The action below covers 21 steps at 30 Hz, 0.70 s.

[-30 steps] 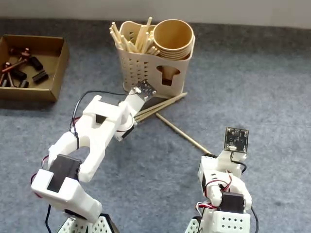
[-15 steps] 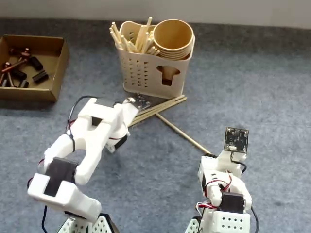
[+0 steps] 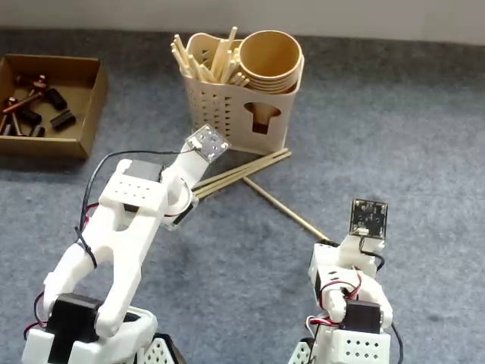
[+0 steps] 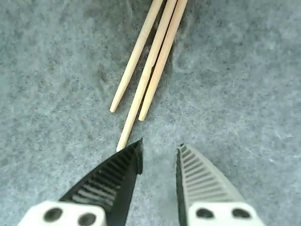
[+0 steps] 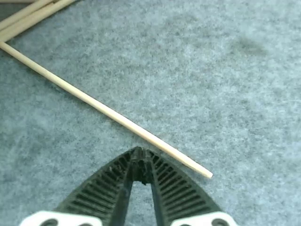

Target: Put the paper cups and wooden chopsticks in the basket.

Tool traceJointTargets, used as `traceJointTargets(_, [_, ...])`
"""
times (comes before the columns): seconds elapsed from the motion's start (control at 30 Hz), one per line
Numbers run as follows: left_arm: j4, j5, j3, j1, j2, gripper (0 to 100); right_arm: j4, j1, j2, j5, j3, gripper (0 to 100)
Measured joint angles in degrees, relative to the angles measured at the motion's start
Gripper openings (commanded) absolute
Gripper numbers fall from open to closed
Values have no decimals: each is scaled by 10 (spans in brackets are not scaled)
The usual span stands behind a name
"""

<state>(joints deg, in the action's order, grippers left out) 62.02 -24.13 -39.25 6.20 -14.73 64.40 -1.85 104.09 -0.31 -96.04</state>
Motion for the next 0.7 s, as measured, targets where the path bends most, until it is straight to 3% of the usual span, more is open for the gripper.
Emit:
traceJointTargets(0.17, [-62,1,-4,-2,31,123,0,0,0,0,0,5])
traceJointTargets(0.4, [-76,1,59,-2,172,119,0,0,0,0,0,5])
traceJointTargets(0.7, [4,5,180,6,282,45,0,0,0,0,0,5])
